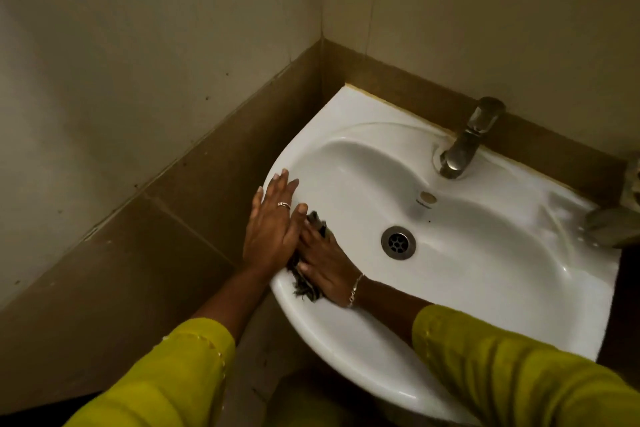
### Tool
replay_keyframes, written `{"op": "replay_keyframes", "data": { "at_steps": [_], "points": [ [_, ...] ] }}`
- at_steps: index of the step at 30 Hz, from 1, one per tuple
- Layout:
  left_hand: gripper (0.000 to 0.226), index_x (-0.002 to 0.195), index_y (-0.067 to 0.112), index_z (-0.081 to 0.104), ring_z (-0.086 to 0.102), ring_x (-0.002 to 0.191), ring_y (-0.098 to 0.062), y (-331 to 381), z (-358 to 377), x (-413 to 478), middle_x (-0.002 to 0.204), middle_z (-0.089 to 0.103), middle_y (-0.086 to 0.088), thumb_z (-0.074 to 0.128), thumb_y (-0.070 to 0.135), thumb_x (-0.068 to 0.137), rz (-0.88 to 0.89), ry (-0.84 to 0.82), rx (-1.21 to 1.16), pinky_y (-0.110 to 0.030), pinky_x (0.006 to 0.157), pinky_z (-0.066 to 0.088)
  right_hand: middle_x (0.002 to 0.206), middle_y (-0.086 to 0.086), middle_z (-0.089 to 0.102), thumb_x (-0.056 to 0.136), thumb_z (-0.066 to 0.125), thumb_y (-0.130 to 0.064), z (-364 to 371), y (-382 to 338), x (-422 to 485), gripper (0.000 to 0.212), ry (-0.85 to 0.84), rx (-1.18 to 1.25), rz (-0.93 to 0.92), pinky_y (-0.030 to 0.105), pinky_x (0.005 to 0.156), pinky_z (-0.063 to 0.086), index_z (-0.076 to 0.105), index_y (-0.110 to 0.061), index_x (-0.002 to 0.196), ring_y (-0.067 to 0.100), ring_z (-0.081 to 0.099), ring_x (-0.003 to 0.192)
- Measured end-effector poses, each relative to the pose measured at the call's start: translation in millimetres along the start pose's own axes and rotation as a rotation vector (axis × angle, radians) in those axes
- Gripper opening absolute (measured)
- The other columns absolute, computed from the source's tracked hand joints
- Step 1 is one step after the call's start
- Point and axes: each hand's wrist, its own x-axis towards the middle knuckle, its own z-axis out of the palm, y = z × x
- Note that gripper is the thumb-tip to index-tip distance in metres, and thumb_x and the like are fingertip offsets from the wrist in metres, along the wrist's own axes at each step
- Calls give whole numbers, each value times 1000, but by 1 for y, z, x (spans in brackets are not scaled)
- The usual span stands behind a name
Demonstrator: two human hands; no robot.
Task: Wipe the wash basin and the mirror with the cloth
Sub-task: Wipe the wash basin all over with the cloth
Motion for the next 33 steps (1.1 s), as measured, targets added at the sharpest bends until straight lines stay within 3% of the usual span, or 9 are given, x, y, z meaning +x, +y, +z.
{"op": "replay_keyframes", "data": {
  "at_steps": [3, 6, 10, 14, 19, 25, 33],
  "points": [
    [70, 142, 15, 34, 15, 143, -14, -1, 0, -1, 154, 23, -4, 12, 51, 86, -1, 2, 13, -30, 116, 1, 155, 13, 13, 95, 5, -49, -3, 23, 26, 67, 65, -133, -5, 56, 113, 14, 22, -9, 146, 26, 2, 144],
    [72, 143, 13, 30, 15, 143, -15, -1, 1, 0, 154, 23, -6, 12, 52, 86, 10, -15, 54, -29, 115, -1, 155, 14, 12, 95, 3, -48, -14, 45, 42, 63, 84, -291, 14, 54, 113, 10, 13, -14, 146, 25, 1, 143],
    [86, 143, 12, 30, 11, 141, -9, -2, 2, 0, 154, 23, -7, 2, 68, 84, 33, -19, 114, -25, 113, -6, 151, 17, 24, 94, 18, -47, -37, 75, 59, 60, 56, -584, 52, 57, 112, 11, 12, -15, 145, 34, 18, 140],
    [96, 142, 13, 33, 13, 143, -12, -5, 2, 0, 154, 23, -6, -8, 73, 79, 4, -32, 106, -27, 115, -3, 147, 7, 38, 86, 27, -46, -67, 99, 59, 65, 97, -863, 122, 46, 112, 0, 21, -18, 144, 25, 35, 136],
    [95, 143, 13, 32, 13, 144, -15, -2, -1, -1, 155, 21, -6, -2, 74, 79, 1, -76, 163, -28, 115, -3, 155, -4, 18, 93, 31, -41, -74, 107, 30, 61, 87, -1211, 267, 47, 109, -20, 4, -17, 143, 14, 18, 142],
    [98, 143, 10, 31, 13, 144, -17, -1, 0, -1, 155, 21, -8, -5, 75, 77, 1, -80, 196, -27, 115, -4, 153, 2, 23, 84, 33, -21, -66, 96, -17, 63, 22, -1312, 433, 51, 109, -22, 12, -11, 143, 19, 19, 142],
    [90, 143, 9, 30, 12, 145, -18, 0, 1, -1, 155, 20, -9, 8, 70, 81, -6, -71, 195, -25, 114, -6, 137, 14, 49, 78, 41, -16, -49, 93, 5, 57, 24, -1032, 480, 43, 114, -11, 45, 0, 132, 26, 44, 130]
  ]
}}
